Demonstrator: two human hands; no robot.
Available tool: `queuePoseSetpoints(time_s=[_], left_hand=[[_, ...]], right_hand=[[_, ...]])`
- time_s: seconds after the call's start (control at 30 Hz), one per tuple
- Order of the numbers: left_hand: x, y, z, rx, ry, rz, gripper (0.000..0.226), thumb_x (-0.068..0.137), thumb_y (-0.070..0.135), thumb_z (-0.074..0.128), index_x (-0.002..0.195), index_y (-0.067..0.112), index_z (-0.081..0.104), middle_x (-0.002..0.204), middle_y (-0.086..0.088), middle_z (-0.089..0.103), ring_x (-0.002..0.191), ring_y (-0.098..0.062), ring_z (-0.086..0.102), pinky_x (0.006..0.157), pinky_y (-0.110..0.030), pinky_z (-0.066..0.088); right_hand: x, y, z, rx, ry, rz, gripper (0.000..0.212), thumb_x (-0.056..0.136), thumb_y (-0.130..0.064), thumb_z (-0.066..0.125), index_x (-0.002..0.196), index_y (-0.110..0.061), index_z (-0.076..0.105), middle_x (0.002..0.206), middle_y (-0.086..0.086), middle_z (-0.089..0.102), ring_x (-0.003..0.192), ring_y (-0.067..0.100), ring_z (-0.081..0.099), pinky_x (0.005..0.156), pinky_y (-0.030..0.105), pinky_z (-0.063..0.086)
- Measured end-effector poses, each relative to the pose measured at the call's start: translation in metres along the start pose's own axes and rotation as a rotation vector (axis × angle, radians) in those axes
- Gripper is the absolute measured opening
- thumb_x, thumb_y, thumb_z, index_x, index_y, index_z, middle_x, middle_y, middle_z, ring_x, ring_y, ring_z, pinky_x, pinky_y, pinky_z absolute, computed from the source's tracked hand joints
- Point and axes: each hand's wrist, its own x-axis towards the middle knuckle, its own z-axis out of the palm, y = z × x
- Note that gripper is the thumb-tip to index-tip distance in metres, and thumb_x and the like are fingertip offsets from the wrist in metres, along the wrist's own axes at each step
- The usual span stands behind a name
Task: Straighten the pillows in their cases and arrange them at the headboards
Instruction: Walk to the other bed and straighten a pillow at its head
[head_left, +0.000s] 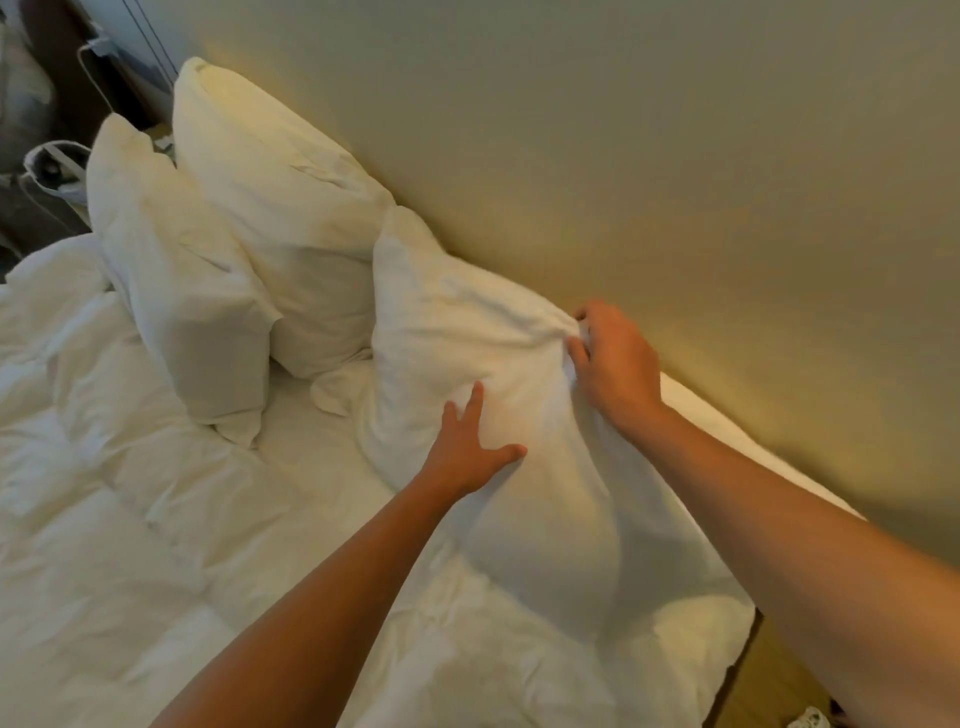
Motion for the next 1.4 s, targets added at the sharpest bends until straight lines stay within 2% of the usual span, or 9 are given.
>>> queuePoseSetpoints(time_s=[0.1, 0.3, 0.43, 0.6, 0.8, 0.97, 1.1, 1.23, 1.4], left_hand=[[-0.001, -0.01, 0.021, 0.021, 0.012, 0.036, 0.122, 0.077, 0.071, 0.07, 0.16, 0.035, -0.012, 0.17, -0.013, -0.009, 0.157, -0.035, 0.006, 0.123, -0.045, 0.022], [-0.008, -0.013, 0.038, 0.052, 0.096, 0.071, 0.123, 0.076, 0.075, 0.067, 0.159, 0.038, -0.016, 0.17, -0.014, -0.012, 0.157, -0.035, 0.005, 0.123, -0.045, 0.023], [-0.023, -0.002, 0.054, 0.075, 0.073, 0.01, 0.129, 0.069, 0.082, 0.066, 0.156, 0.043, -0.021, 0.169, -0.014, -0.014, 0.156, -0.038, 0.008, 0.12, -0.05, 0.028], [-0.036, 0.024, 0.095, -0.013, 0.129, -0.142, 0.132, 0.063, 0.086, 0.067, 0.15, 0.052, -0.027, 0.168, -0.016, -0.018, 0.156, -0.044, 0.0, 0.118, -0.057, 0.029], [-0.002, 0.044, 0.112, -0.087, 0.101, -0.135, 0.138, 0.064, 0.08, 0.073, 0.155, 0.044, -0.025, 0.164, -0.026, -0.022, 0.154, -0.05, -0.003, 0.12, -0.057, 0.023], [0.02, 0.042, 0.104, -0.055, 0.008, -0.167, 0.142, 0.06, 0.08, 0.076, 0.153, 0.046, -0.026, 0.163, -0.026, -0.027, 0.153, -0.053, 0.001, 0.119, -0.059, 0.026], [0.012, 0.037, 0.104, -0.011, -0.001, -0.193, 0.141, 0.062, 0.078, 0.077, 0.153, 0.046, -0.026, 0.164, -0.027, -0.023, 0.152, -0.053, 0.008, 0.119, -0.057, 0.028], [-0.006, 0.034, 0.099, 0.036, -0.003, -0.171, 0.132, 0.071, 0.071, 0.076, 0.158, 0.037, -0.018, 0.168, -0.025, -0.003, 0.152, -0.045, 0.019, 0.12, -0.05, 0.029], [-0.043, 0.034, 0.092, 0.054, -0.043, -0.123, 0.11, 0.084, 0.055, 0.073, 0.164, 0.022, 0.005, 0.168, -0.012, 0.022, 0.153, -0.032, 0.025, 0.122, -0.045, 0.03]], right_hand=[[-0.033, 0.037, 0.018, -0.145, -0.069, 0.034, 0.048, 0.098, -0.053, 0.055, 0.133, -0.02, 0.054, 0.123, 0.008, 0.062, 0.112, 0.034, 0.058, 0.092, 0.046, 0.048], [-0.081, 0.083, 0.024, -0.295, -0.068, 0.045, 0.069, 0.092, -0.083, 0.035, 0.114, -0.022, 0.058, 0.099, 0.0, 0.068, 0.081, 0.026, 0.064, 0.066, 0.041, 0.054], [-0.079, 0.089, 0.016, -0.225, -0.048, -0.014, 0.053, 0.096, -0.073, 0.041, 0.092, -0.023, 0.059, 0.072, 0.002, 0.069, 0.06, 0.031, 0.065, 0.052, 0.036, 0.05], [-0.047, 0.11, -0.016, -0.097, 0.077, -0.05, 0.039, 0.101, -0.046, 0.061, 0.077, -0.015, 0.062, 0.062, 0.01, 0.064, 0.053, 0.035, 0.057, 0.05, 0.031, 0.029], [-0.031, 0.119, -0.029, -0.131, 0.016, 0.021, 0.043, 0.104, -0.049, 0.053, 0.086, -0.012, 0.063, 0.075, 0.015, 0.069, 0.067, 0.041, 0.061, 0.057, 0.041, 0.045], [-0.028, 0.117, -0.03, -0.164, -0.005, 0.005, 0.04, 0.105, -0.049, 0.051, 0.086, -0.014, 0.06, 0.077, 0.012, 0.069, 0.062, 0.031, 0.047, 0.057, 0.035, 0.033], [-0.038, 0.118, -0.027, -0.162, -0.063, 0.004, 0.03, 0.104, -0.043, 0.054, 0.088, -0.018, 0.054, 0.085, 0.007, 0.068, 0.071, 0.034, 0.058, 0.059, 0.035, 0.034], [-0.056, 0.119, -0.029, -0.136, -0.067, -0.038, 0.021, 0.099, -0.03, 0.062, 0.114, -0.016, 0.06, 0.104, 0.007, 0.065, 0.089, 0.034, 0.062, 0.065, 0.038, 0.043], [-0.082, 0.114, -0.035, -0.128, -0.114, -0.094, 0.057, 0.097, -0.027, 0.066, 0.149, -0.019, 0.045, 0.14, 0.008, 0.056, 0.122, 0.031, 0.055, 0.101, 0.044, 0.049]])
